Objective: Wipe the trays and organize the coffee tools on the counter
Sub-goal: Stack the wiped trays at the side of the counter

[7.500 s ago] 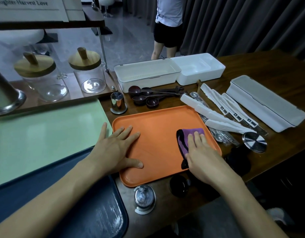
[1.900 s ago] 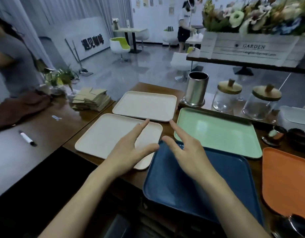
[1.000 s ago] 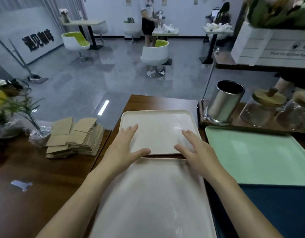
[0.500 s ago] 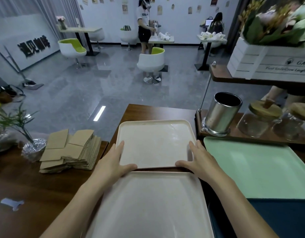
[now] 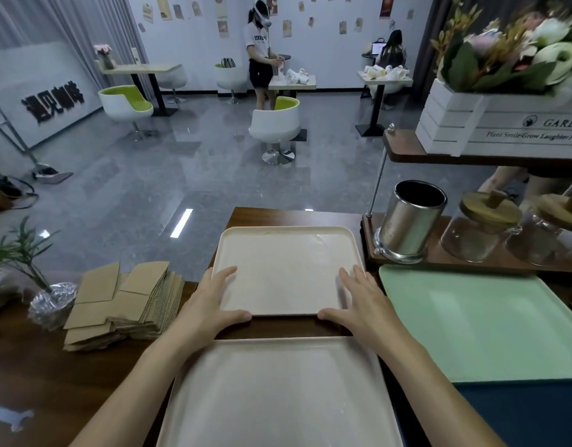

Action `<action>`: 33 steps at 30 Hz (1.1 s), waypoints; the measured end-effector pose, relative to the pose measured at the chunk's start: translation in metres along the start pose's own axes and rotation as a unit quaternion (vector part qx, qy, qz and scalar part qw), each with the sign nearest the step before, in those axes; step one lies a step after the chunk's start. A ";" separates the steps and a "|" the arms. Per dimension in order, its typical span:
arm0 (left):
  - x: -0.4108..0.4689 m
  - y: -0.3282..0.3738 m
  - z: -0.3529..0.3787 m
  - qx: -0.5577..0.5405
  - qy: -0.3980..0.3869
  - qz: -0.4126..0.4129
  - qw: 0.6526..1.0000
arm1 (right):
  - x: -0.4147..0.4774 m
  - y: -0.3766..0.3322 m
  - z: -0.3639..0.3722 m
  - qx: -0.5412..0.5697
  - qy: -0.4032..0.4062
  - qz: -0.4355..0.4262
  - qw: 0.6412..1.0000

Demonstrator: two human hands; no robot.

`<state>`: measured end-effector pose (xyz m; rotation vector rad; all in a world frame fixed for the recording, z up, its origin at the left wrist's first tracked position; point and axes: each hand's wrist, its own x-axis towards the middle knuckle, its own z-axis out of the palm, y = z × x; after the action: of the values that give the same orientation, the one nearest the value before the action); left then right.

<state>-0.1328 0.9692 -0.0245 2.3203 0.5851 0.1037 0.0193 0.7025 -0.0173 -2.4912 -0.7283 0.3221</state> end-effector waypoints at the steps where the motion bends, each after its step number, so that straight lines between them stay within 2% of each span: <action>1: 0.006 0.000 -0.003 -0.004 -0.003 0.005 1.000 | 0.004 -0.002 0.001 -0.001 0.007 0.002 1.000; 5: 0.037 0.004 -0.016 -0.020 -0.022 0.015 0.999 | 0.026 -0.009 0.002 -0.027 0.036 0.010 0.999; 12: 0.071 0.001 -0.013 -0.023 -0.028 0.013 0.999 | 0.050 -0.014 0.001 -0.037 0.030 0.026 0.999; 24: 0.089 -0.008 -0.009 -0.016 -0.022 0.029 0.999 | 0.060 -0.011 0.006 -0.029 0.036 0.037 0.998; 33: 0.084 -0.008 -0.005 0.021 -0.046 0.000 0.999 | 0.059 -0.007 0.012 -0.021 0.038 0.029 0.999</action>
<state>-0.0621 1.0147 -0.0344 2.3521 0.5463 -0.0160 0.0606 0.7455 -0.0281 -2.5528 -0.6387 0.2352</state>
